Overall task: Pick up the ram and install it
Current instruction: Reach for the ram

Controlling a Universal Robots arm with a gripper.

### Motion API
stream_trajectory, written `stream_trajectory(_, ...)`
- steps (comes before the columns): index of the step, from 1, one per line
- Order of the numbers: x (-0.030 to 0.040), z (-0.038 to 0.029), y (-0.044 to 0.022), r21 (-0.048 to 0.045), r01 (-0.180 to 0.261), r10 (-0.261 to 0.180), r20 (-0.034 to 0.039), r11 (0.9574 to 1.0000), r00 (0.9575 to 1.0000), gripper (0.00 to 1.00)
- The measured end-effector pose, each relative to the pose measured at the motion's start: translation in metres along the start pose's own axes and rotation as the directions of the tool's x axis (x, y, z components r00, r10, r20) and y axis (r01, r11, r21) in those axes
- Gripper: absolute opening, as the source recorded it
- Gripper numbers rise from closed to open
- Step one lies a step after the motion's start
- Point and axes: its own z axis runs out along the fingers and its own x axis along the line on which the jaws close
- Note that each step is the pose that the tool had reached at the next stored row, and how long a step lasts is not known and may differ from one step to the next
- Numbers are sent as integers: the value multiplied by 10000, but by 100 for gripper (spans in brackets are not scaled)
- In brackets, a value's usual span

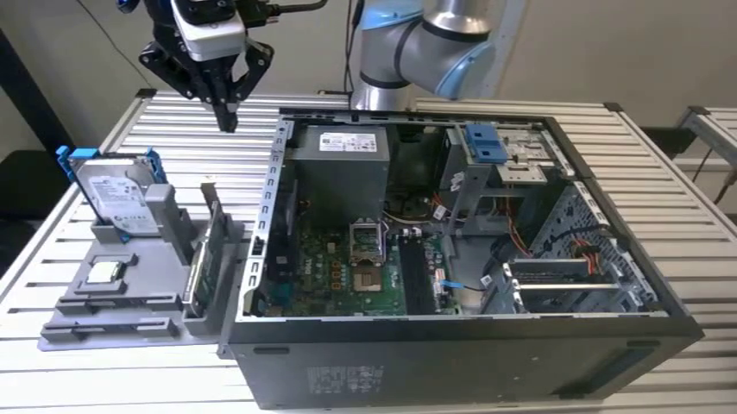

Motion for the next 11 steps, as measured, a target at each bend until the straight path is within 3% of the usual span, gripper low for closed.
stream_trajectory(11,181,-8,-13,2,2,-2,32,10000,10000,11)
